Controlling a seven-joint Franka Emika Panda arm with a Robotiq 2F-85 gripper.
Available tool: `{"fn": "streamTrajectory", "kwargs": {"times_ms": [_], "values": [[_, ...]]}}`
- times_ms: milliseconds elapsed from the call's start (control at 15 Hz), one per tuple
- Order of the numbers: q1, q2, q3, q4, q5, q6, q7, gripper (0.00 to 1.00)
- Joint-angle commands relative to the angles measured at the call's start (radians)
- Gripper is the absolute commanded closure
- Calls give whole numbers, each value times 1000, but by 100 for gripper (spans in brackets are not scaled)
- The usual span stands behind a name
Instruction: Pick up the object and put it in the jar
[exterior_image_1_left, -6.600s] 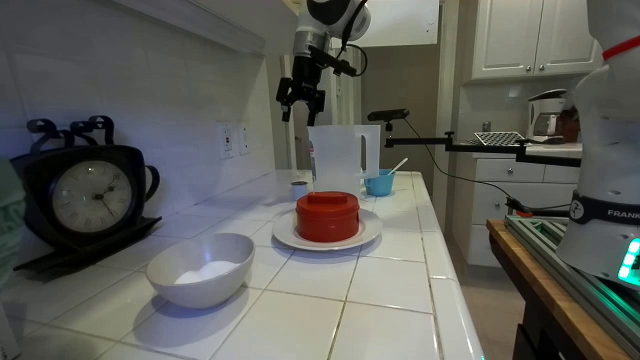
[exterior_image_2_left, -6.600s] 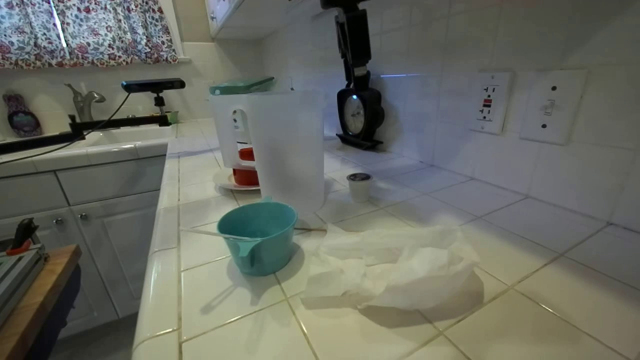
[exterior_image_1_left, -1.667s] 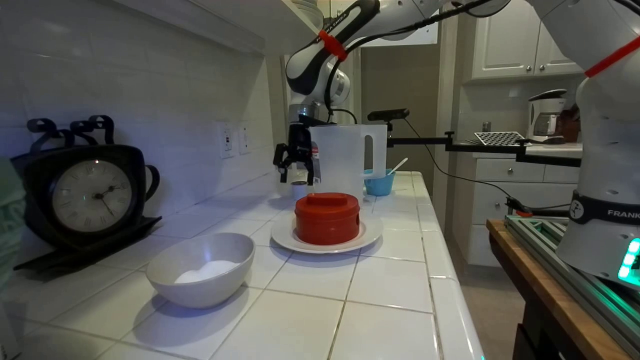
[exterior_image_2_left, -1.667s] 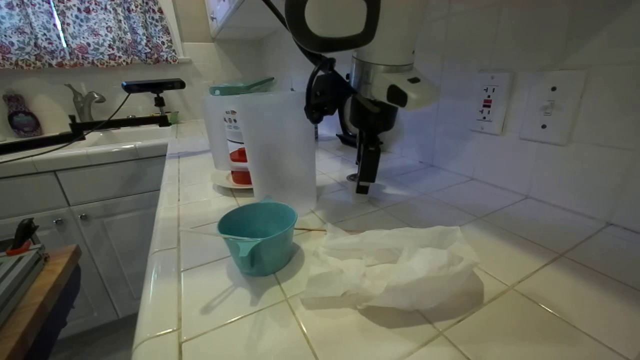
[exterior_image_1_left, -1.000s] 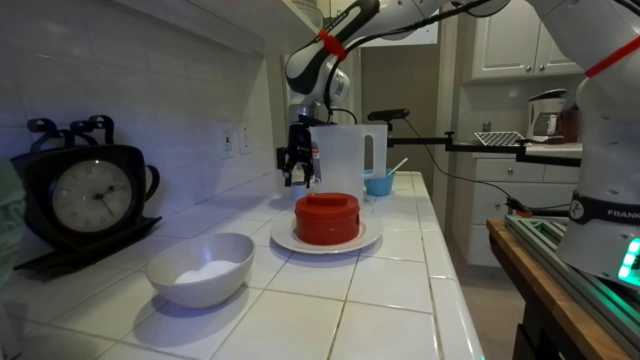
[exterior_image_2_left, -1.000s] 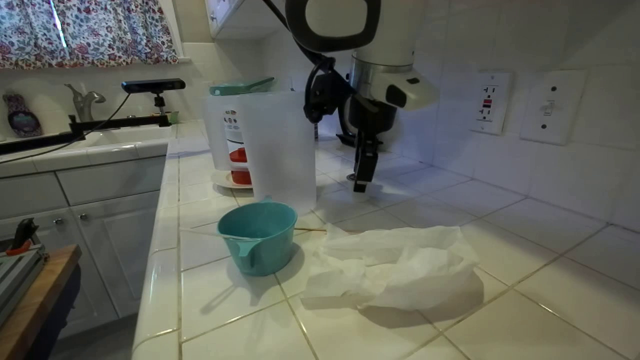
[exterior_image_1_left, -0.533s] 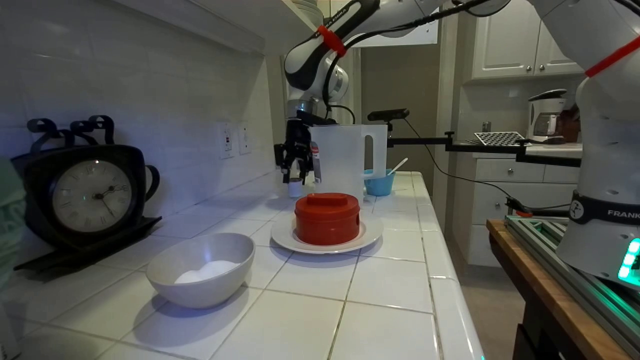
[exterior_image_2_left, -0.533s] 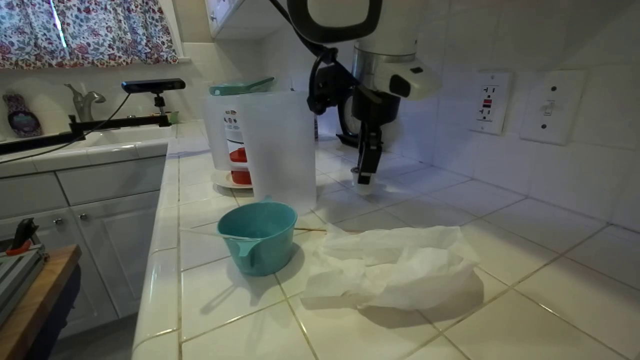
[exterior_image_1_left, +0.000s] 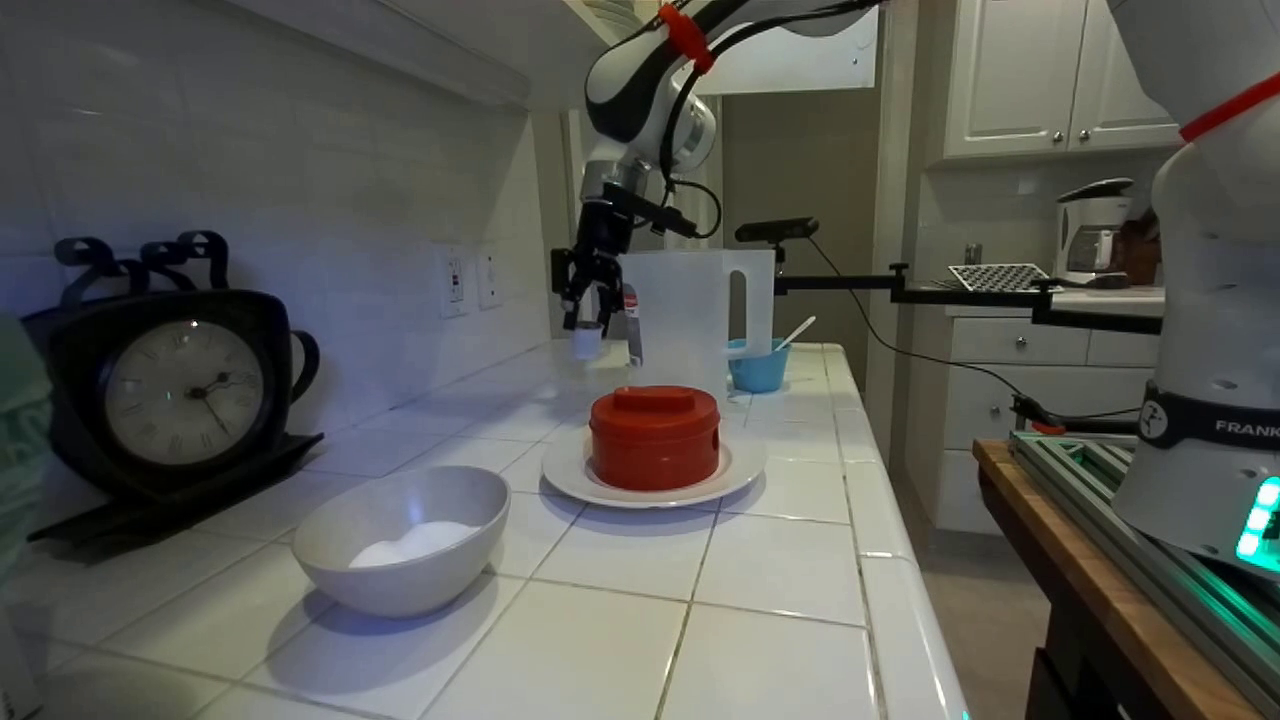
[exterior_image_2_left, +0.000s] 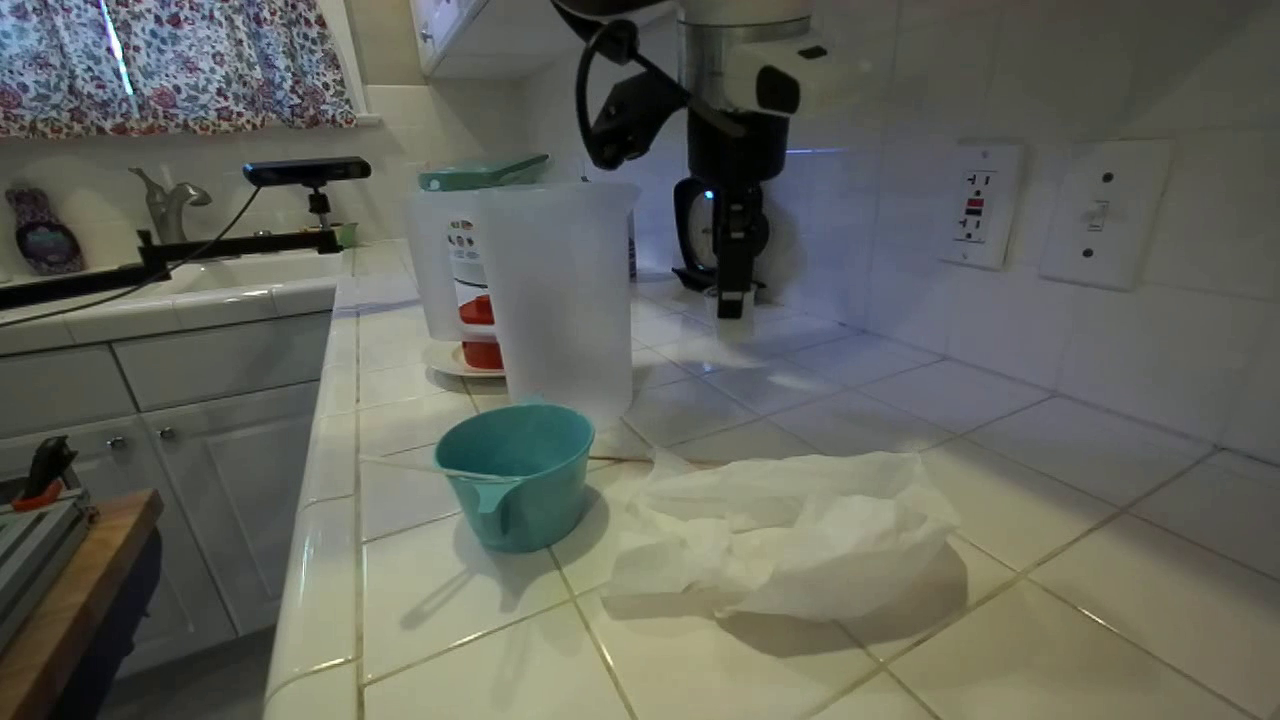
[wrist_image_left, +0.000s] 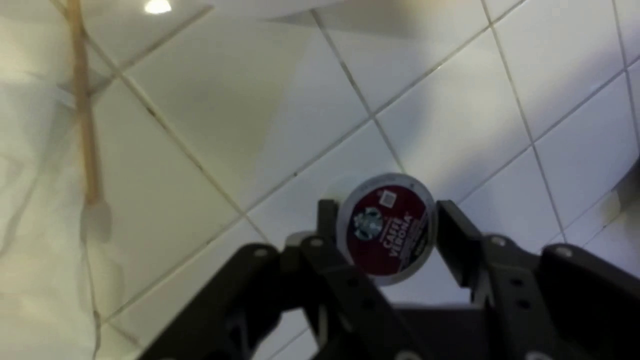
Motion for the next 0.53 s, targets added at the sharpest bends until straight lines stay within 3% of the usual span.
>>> {"fn": "streamTrajectory", "kwargs": {"times_ms": [0,467], "values": [[-18,-111,13,-159,66,128,-43,73],[-39,-300,3,-343,163,285,-127,73]]}}
